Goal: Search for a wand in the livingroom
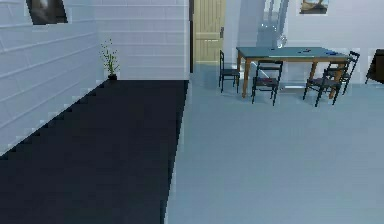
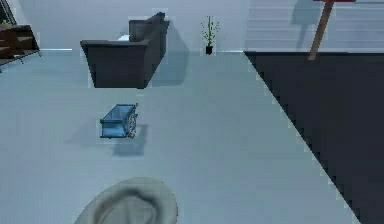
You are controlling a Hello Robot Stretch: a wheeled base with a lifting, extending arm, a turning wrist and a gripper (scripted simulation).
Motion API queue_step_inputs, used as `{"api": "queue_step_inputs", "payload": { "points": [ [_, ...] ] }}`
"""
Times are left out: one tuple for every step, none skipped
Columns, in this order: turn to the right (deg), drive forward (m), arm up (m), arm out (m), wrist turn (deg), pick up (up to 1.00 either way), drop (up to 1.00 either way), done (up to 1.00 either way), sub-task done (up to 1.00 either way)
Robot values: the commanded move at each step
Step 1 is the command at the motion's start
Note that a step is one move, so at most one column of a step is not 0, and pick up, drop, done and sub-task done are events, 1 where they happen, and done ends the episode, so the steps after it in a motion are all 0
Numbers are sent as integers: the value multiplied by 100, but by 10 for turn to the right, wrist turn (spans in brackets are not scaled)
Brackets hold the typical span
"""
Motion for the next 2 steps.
{"api": "queue_step_inputs", "payload": {
  "points": [
    [0,95,0,0,0,0,0,0,0],
    [450,0,0,0,0,0,0,0,0]
  ]
}}
